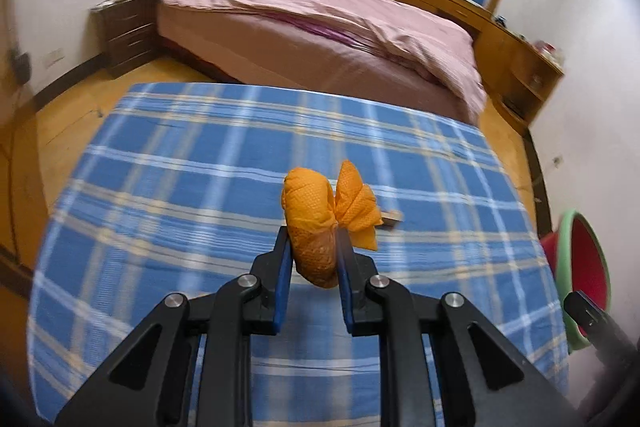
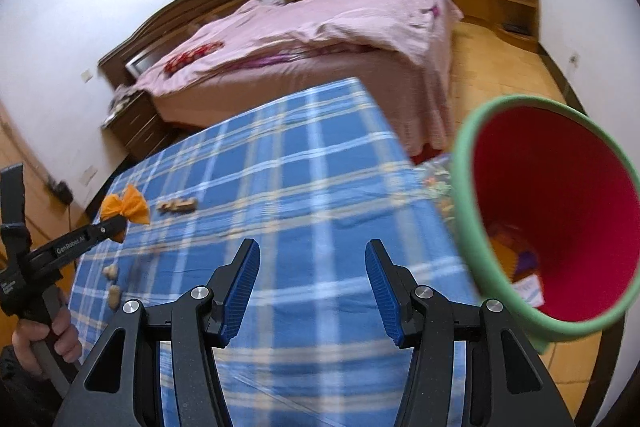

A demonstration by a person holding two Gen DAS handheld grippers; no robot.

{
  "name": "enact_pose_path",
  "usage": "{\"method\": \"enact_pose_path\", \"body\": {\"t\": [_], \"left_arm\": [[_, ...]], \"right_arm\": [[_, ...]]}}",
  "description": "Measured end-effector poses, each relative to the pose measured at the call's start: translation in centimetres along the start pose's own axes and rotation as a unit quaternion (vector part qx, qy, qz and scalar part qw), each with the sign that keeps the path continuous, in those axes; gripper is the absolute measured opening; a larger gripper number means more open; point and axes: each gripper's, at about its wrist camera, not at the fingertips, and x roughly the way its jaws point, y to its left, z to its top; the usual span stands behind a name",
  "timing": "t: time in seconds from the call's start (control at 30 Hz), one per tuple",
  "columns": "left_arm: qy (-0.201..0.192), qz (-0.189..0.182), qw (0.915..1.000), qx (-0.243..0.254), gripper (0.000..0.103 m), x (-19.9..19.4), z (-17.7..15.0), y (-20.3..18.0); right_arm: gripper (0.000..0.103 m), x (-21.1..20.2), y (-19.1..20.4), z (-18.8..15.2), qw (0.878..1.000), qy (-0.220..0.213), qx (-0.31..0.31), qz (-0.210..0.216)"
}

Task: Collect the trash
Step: 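Grasp the wooden puzzle piece with the right tool while the left tool holds the orange bundle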

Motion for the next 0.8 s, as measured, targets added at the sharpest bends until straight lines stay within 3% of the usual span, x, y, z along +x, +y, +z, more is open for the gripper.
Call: {"method": "enact_pose_path", "body": {"t": [0.33, 0.8], "left_arm": [[-0.017, 0.04, 0.9977, -0.052, 0.021, 0.3, 0.4, 6.0], [-0.015, 0.046, 0.9957, -0.079, 0.021, 1.6, 0.1, 8.4]], "right_arm": [[0.056, 5.8, 6.9, 1.9, 0.995, 0.041, -0.078, 0.038], [0.056, 14.1, 13.9, 3.7, 0.976, 0.083, -0.191, 0.063]]}}
